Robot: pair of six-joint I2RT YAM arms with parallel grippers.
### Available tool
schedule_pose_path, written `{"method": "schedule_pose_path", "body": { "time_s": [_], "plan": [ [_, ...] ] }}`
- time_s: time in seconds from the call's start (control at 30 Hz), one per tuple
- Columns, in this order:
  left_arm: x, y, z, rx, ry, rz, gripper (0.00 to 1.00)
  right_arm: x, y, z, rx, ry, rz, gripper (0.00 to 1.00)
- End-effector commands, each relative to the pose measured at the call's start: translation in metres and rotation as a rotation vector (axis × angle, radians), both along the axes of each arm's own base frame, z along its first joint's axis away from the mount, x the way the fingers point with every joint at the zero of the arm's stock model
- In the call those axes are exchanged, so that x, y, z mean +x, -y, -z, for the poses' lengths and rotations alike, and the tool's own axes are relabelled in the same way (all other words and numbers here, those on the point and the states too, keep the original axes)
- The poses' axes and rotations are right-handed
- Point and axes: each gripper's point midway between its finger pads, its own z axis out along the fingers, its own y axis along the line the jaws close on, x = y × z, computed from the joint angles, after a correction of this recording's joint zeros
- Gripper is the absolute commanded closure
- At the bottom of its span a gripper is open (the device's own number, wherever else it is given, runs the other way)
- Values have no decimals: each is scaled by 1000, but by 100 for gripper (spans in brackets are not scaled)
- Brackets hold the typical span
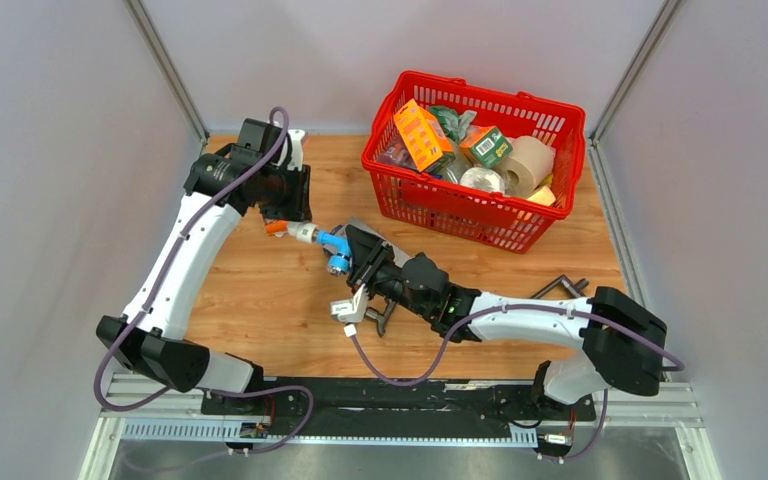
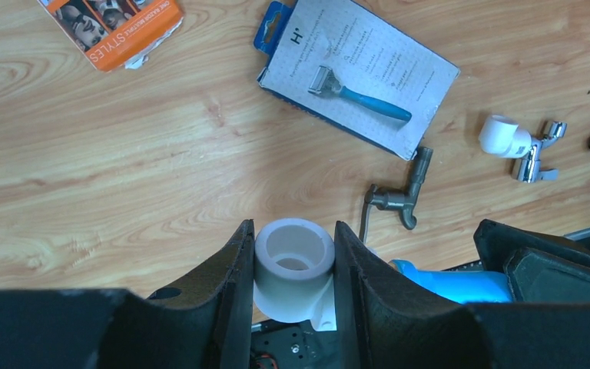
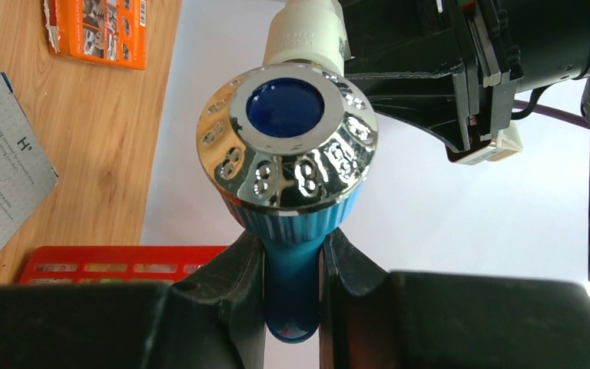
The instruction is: Install the water faucets
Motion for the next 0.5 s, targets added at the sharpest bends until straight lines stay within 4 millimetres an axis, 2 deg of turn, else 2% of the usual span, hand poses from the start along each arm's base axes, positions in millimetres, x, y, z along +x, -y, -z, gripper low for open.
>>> {"method": "schedule_pose_path", "body": {
  "time_s": [0.0,0.13,0.33,0.47],
  "plan": [
    [-13,35,-22,-169,13,85,100,-13,-11,-31,113,26,-52,100],
    [-8,38,-32,-222,91,64,100,-18,-17,-31,154,-129,-96,100],
    [-12,41,-47,-305,213,64,100,-36,-28,-38,224,-314,-211,100],
    [-13,47,-56,-383,286,65,100,-44,-34,-36,254,-434,-262,100]
  ]
}}
